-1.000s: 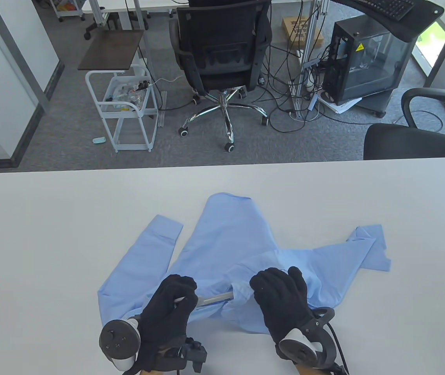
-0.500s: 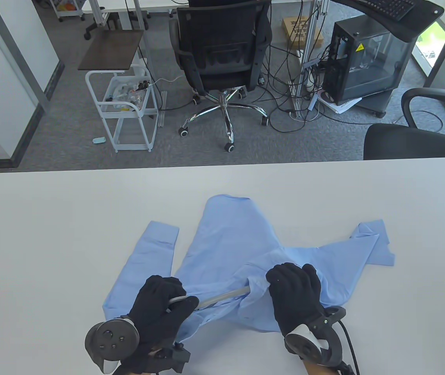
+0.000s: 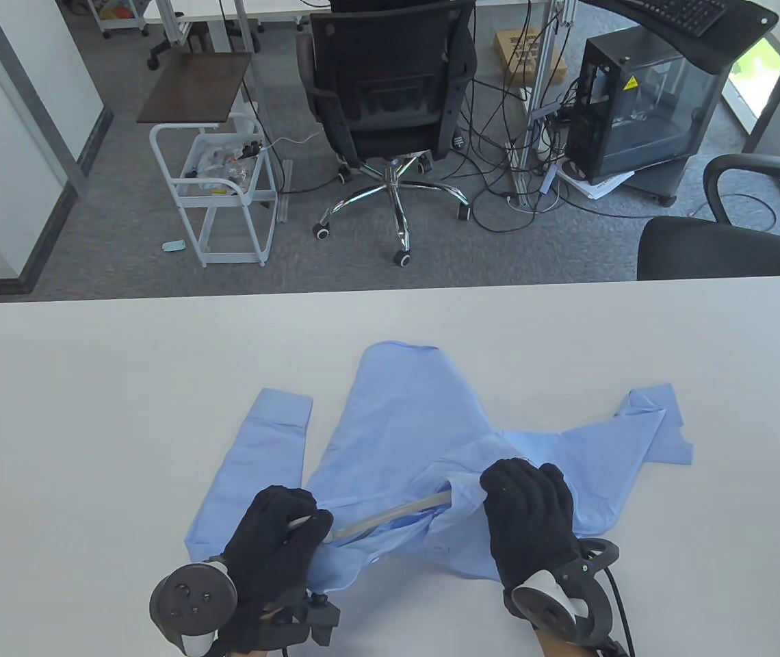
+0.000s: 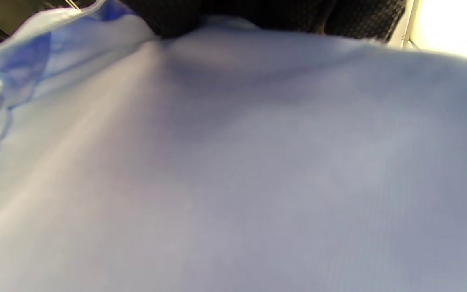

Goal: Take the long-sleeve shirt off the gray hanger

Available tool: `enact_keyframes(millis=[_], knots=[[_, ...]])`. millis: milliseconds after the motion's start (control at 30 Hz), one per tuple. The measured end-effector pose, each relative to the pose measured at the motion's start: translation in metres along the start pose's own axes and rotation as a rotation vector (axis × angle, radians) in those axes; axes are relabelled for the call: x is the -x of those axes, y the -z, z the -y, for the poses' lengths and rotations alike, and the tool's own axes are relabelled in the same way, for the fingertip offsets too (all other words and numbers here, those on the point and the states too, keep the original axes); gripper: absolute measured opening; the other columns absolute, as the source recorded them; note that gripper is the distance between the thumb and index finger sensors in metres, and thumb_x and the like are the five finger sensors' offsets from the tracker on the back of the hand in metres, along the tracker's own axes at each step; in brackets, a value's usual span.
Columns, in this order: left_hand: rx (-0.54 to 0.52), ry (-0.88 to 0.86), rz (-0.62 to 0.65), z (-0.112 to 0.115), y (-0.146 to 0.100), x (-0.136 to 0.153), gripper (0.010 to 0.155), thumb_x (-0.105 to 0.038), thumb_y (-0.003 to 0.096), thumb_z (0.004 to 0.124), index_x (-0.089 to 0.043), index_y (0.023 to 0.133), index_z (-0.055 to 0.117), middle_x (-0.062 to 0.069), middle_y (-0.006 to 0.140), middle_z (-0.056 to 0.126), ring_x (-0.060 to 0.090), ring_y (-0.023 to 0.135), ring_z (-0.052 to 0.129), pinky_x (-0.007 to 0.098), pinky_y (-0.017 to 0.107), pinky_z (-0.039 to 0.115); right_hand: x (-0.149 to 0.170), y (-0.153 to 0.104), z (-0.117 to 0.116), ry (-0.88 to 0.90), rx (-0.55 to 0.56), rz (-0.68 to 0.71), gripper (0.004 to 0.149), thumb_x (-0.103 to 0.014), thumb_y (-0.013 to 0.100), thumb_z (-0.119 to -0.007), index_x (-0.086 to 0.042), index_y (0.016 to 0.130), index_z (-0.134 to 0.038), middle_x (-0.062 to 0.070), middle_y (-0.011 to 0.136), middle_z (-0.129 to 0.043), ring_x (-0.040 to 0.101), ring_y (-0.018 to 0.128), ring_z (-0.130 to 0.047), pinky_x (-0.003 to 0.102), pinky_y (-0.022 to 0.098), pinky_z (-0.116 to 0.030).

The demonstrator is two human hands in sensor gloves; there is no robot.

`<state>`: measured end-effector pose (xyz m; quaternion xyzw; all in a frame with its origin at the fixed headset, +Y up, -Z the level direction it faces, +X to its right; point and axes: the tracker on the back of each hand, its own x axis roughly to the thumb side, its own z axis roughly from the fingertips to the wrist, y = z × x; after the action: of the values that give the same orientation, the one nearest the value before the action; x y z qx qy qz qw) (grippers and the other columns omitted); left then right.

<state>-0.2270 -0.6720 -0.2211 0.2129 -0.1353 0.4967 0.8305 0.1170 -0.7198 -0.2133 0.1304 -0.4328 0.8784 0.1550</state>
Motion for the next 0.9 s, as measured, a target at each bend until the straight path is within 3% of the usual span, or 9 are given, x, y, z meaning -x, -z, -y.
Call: enact_keyframes(millis=[233,333,800,900], knots=[[-0.032,-0.117,-0.022,-0.003,-0.001,0.004,0.043,-0.067,0.0472,0.076,-0.028,0.063,0.086,-0.007,0.046,0.086,0.014,0.073,0.095,0.053,0.075,0.063,0.004,-0.001,0.003,-0.007,0.029,-0.062,0.040,-0.028,0.059,-0.067,-0.019,0.098,-0.064,0.011,0.101,-0.073,0.032,0.080,-0.096,0.061,0.065,-0.073],[-0.048,-0.175,-0.041,-0.006,-0.001,0.006,0.043,-0.066,0.0471,0.077,-0.027,0.063,0.086,-0.006,0.045,0.086,0.014,0.073,0.095,0.053,0.075,0.063,0.008,-0.001,0.005,-0.015,0.048,-0.089,0.041,-0.028,0.059,-0.067,-0.015,0.098,-0.065,0.014,0.097,-0.077,0.024,0.072,-0.102,0.057,0.063,-0.078],[-0.047,-0.198,-0.032,-0.004,-0.002,0.008,0.044,-0.067,0.0473,0.076,-0.027,0.063,0.086,-0.007,0.044,0.086,0.014,0.072,0.095,0.052,0.075,0.063,0.024,-0.002,0.007,0.199,0.066,-0.275,0.042,-0.029,0.058,-0.070,-0.010,0.095,-0.068,0.015,0.089,-0.083,0.015,0.065,-0.105,0.050,0.063,-0.080],[-0.047,-0.216,-0.025,-0.004,-0.003,0.008,0.043,-0.067,0.0474,0.076,-0.027,0.063,0.086,-0.007,0.044,0.086,0.014,0.072,0.095,0.052,0.075,0.063,0.032,-0.005,0.008,0.333,0.080,-0.360,0.041,-0.029,0.058,-0.069,-0.011,0.095,-0.068,0.014,0.089,-0.083,0.013,0.064,-0.105,0.050,0.063,-0.079]])
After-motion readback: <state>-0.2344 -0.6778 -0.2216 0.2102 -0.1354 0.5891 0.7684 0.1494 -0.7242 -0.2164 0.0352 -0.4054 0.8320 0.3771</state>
